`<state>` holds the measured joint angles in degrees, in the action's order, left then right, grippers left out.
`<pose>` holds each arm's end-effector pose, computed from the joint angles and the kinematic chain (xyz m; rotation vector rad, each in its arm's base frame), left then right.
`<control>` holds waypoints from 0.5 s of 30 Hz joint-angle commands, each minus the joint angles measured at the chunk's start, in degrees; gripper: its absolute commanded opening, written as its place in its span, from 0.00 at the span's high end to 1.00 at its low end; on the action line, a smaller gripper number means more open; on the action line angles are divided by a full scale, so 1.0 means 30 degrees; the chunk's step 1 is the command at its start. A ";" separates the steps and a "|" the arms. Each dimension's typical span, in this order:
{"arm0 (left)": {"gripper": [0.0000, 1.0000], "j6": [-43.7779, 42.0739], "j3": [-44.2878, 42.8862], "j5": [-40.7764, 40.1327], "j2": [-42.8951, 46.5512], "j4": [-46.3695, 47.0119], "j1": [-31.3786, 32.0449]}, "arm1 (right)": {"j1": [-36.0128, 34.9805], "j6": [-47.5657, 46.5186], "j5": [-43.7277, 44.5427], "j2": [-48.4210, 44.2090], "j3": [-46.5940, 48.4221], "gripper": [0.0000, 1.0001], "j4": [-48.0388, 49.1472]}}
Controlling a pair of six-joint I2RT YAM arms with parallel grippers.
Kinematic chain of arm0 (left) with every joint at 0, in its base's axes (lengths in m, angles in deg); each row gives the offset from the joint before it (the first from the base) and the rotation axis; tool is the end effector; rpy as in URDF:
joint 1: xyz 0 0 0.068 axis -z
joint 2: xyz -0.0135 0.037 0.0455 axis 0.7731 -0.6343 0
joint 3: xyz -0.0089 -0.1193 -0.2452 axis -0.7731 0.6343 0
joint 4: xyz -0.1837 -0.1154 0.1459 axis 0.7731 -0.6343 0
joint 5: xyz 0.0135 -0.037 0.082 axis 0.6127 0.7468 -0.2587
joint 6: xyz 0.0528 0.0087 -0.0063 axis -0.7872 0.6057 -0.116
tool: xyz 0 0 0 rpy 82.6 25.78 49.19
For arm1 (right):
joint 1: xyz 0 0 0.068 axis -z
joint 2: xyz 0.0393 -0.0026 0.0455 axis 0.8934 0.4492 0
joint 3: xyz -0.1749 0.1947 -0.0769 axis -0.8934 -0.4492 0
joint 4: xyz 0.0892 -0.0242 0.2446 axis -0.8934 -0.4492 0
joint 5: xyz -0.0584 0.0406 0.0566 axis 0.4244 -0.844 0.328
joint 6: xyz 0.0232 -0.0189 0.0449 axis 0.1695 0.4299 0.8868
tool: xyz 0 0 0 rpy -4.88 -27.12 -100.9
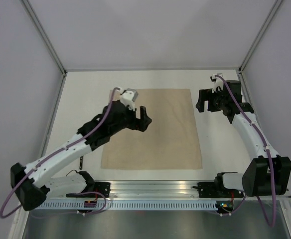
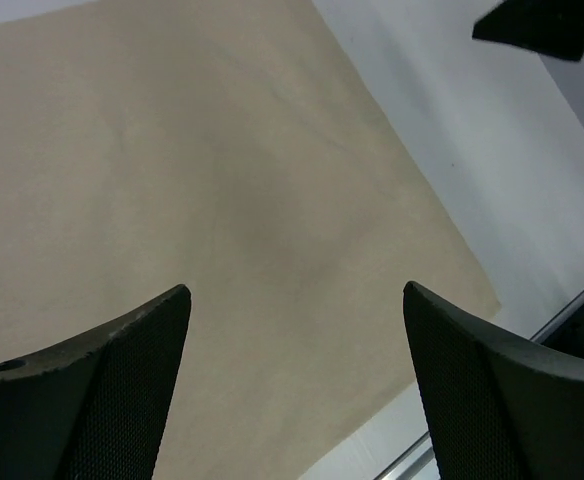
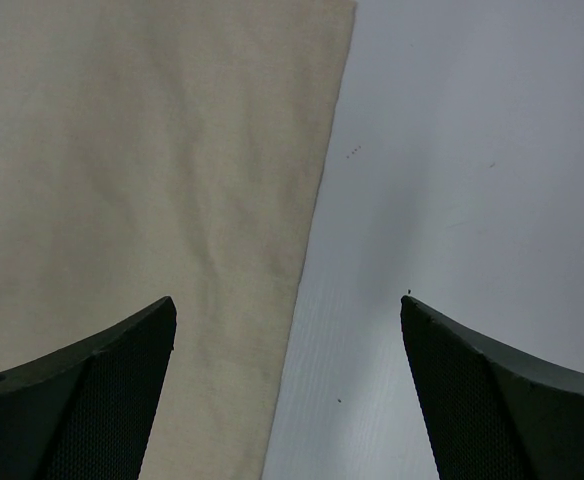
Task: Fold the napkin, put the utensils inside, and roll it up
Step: Fold the napkin
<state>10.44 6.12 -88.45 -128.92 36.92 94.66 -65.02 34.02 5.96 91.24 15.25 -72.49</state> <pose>0.1750 -0.1644 0.3430 0.3384 2.0021 -0.6438 0.2843 0.0172 0.2982 -0.1915 2.2394 0.2829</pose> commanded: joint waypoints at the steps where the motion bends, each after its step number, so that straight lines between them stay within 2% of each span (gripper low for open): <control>1: 0.11 0.0803 -0.0747 -0.3369 -0.3025 0.2486 0.2835 | -0.0014 0.0265 0.1859 -0.0099 0.0813 0.02 -0.0254; 2: 0.11 0.0774 -0.1096 -0.3723 -0.4773 0.2838 0.4235 | -0.0014 0.0265 0.2267 -0.0100 0.0813 0.02 -0.0080; 8: 0.16 0.0598 -0.4054 -0.4839 -1.1630 0.4423 0.8488 | -0.0014 0.0382 0.3031 0.0046 0.0842 0.02 0.0039; 15: 0.23 0.0744 -0.7630 -0.5133 -1.6852 0.4336 1.1307 | -0.0043 0.0382 0.3209 0.0164 0.0813 0.02 0.0069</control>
<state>10.95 -12.04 -101.41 -175.76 47.28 126.40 -65.02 34.09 13.02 91.67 15.44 -72.09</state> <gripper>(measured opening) 0.779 0.979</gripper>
